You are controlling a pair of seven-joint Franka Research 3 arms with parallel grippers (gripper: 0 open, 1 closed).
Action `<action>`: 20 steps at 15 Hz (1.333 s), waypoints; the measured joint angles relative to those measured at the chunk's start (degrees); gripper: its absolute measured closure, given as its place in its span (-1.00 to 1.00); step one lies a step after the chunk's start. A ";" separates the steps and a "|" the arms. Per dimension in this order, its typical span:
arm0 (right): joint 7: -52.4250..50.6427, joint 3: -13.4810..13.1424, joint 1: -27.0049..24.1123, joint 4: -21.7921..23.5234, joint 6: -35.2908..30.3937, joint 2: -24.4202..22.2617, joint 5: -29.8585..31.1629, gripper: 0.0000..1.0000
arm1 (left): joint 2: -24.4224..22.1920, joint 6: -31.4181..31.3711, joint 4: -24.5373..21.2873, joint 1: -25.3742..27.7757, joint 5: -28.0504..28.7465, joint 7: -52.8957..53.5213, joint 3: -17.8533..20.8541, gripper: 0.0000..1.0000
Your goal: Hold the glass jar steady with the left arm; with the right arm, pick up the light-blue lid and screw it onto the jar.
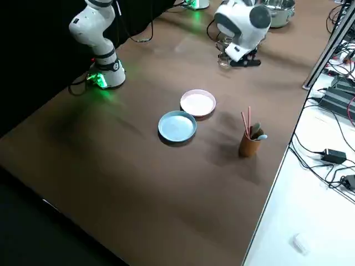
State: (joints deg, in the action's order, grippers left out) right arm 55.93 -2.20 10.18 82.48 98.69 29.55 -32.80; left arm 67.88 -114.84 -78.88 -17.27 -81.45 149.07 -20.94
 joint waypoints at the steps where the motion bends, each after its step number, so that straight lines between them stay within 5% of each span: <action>1: 0.00 0.20 0.54 -0.86 -0.20 -0.17 1.57 -0.36 | 0.00 0.00 0.00 0.00 0.00 0.00 0.00 -0.85; 7: -0.02 0.79 8.41 -2.83 -0.36 -1.86 11.07 -0.36 | 0.00 0.00 0.00 0.00 0.00 0.01 0.00 -0.85; 15: -1.29 1.33 22.12 -3.21 -0.32 -2.10 18.03 -0.36 | 0.00 0.00 0.00 0.00 0.00 0.03 0.00 -0.85; 20: -2.89 1.34 25.36 -3.21 -0.27 -2.10 18.78 -0.36 | 0.00 0.00 0.00 0.00 0.00 0.04 0.00 -0.85</action>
State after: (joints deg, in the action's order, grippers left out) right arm 53.05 -0.86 35.54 79.28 98.42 27.45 -14.02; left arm 67.88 -114.84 -78.88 -17.27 -81.45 149.11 -20.94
